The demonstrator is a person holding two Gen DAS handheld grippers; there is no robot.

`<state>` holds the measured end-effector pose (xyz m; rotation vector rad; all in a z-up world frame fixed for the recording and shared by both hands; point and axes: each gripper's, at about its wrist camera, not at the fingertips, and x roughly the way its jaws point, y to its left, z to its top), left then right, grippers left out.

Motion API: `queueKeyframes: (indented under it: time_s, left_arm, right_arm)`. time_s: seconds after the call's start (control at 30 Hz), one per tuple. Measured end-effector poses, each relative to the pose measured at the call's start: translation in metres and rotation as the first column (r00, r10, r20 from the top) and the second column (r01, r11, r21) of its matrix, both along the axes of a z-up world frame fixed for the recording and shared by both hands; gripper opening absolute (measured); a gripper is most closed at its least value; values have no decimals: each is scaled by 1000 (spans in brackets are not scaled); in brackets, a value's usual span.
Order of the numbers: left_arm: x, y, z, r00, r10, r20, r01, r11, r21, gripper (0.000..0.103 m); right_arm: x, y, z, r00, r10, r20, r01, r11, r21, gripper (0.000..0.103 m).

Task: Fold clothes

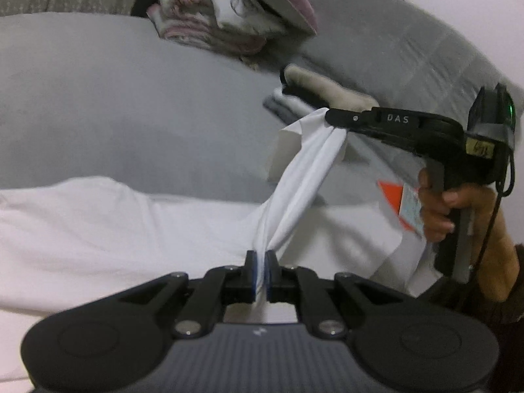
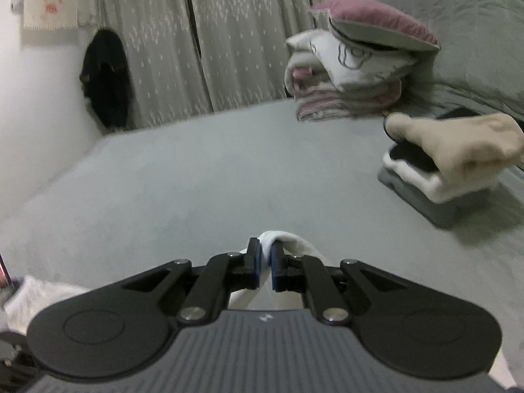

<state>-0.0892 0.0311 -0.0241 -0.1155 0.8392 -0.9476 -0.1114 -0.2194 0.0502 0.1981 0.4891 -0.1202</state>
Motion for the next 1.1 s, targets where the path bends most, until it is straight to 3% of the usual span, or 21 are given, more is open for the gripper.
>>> queueKeyframes:
  time_s: [0.2, 0.43, 0.63, 0.7, 0.83, 0.93, 1.1]
  left_arm:
    - [-3, -3, -16, 999, -44, -28, 45, 997, 63, 5]
    - [-8, -6, -26, 997, -64, -34, 68, 993, 102, 6]
    - [-4, 2, -16, 999, -34, -1, 34, 995, 98, 14]
    - [-1, 8, -12, 1000, -11, 11, 10, 996, 93, 18]
    - [13, 26, -4, 997, 81, 14, -81, 994, 66, 20]
    - [25, 34, -3, 990, 142, 11, -143, 988, 61, 20]
    - [41, 37, -6, 980, 195, 38, -197, 976, 89, 19]
  right_arm:
    - [-17, -8, -36, 990, 31, -139, -42, 996, -78, 8]
    - [-25, -17, -77, 949, 71, -308, -109, 988, -108, 8]
    - [-34, -25, -64, 953, 94, -289, -122, 989, -81, 29]
    - [-36, -30, -56, 959, 99, -264, -118, 991, -58, 44]
    - [-35, -39, -36, 972, 127, -200, -128, 992, 8, 45]
    - [-26, -41, -28, 969, 191, -154, -174, 978, 118, 45]
    - [7, -18, -32, 918, 384, -95, -342, 891, 299, 45]
